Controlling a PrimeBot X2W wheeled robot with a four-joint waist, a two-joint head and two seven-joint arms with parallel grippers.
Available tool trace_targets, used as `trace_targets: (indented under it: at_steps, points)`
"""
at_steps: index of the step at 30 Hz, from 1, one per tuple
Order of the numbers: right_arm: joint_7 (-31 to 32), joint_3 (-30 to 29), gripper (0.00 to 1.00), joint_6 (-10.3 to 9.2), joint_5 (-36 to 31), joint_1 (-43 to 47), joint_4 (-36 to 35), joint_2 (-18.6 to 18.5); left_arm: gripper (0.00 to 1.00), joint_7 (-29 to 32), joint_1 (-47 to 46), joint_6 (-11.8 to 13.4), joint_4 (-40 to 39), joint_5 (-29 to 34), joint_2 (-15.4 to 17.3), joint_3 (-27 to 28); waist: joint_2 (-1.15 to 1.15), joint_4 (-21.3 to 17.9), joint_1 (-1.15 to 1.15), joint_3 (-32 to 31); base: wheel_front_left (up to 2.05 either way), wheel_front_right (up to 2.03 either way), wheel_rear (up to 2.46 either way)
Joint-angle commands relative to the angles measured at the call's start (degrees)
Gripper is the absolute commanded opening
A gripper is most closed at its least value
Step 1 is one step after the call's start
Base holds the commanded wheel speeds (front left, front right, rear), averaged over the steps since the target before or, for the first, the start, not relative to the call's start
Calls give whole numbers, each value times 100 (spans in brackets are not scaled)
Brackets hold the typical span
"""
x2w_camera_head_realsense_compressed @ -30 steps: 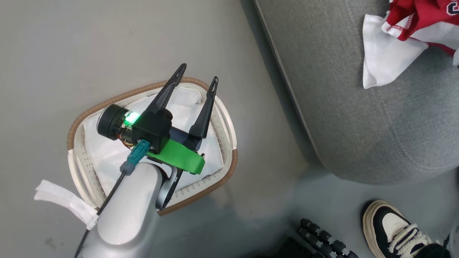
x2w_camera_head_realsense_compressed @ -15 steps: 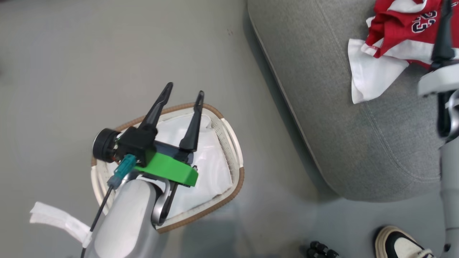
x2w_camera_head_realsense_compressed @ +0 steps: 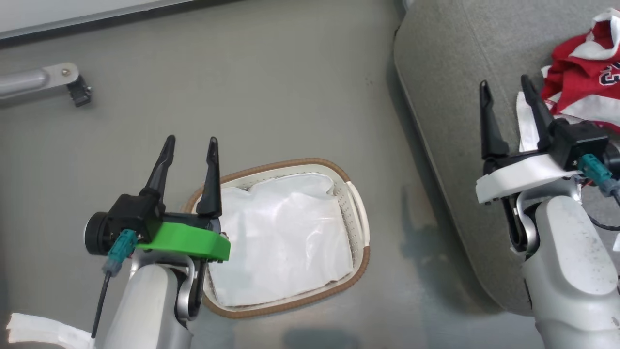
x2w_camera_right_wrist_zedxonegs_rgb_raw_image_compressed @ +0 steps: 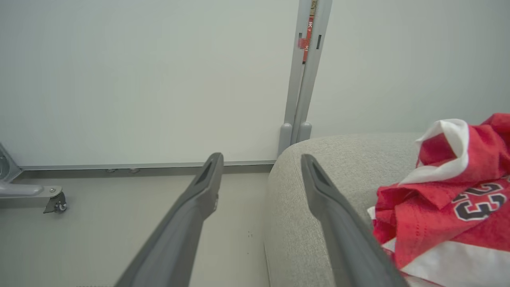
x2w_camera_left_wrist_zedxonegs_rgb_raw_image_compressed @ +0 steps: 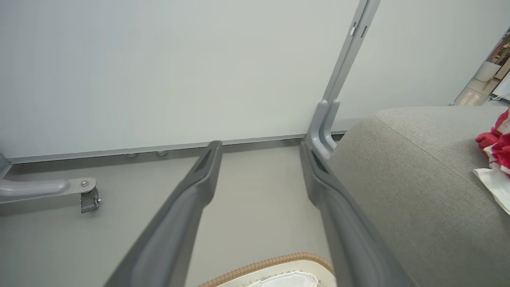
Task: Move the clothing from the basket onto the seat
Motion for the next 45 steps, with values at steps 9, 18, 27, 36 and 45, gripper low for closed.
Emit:
trace_targets:
  at_steps: [9,18,27,36,45]
  points:
    - [-11,360,100,-8,83,474,115,226,100,4,462,217,186,-153,9,360,0,654,0,-533,0,0,0]
    - [-12,494,100,-8,135,978,119,280,100,4,885,125,306,-281,9,516,0,740,0,-873,0,0,0]
    - [-12,413,100,-7,393,1455,62,286,100,4,1267,108,415,-428,11,493,0,849,0,-1228,0,0,0]
    - [50,424,0,0,585,1567,255,347,0,47,1264,93,636,-678,-15,511,0,837,0,-1221,0,0,0]
    - [288,320,0,-1,1559,1651,161,321,0,274,1258,50,564,-1575,19,623,0,841,0,-1288,0,0,0]
